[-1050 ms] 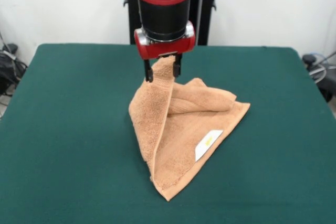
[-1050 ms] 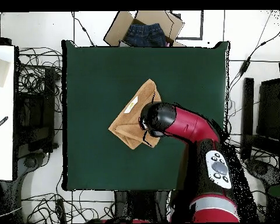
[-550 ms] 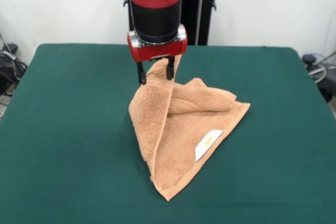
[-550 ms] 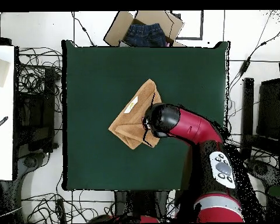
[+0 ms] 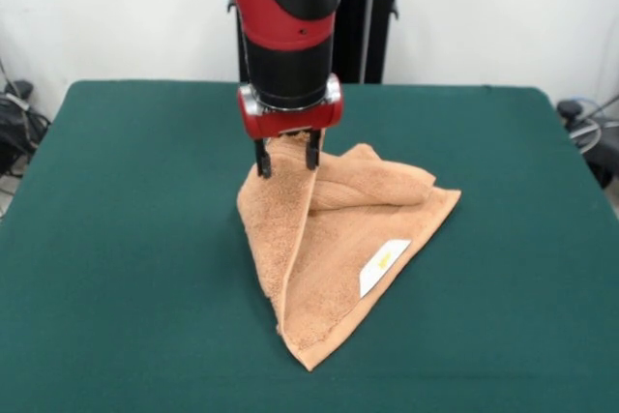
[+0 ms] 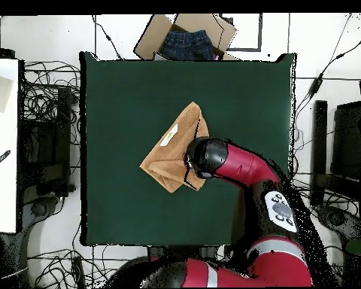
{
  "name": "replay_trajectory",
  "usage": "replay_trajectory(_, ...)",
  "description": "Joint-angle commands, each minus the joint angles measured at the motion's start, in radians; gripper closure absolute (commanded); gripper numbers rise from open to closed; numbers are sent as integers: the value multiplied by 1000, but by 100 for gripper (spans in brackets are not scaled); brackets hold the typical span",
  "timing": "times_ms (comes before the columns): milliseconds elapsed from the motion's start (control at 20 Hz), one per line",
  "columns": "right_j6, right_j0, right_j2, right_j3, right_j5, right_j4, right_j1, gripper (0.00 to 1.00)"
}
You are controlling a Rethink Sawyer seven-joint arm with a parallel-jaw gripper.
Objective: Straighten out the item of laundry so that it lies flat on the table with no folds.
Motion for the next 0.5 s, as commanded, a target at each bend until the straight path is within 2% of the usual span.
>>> replay_trajectory(50,221,15,57,64,-29,22,35,0)
replay_trajectory(250,224,18,68,73,31,46,19,0)
replay_trajectory(500,233,22,72,75,43,55,20,0)
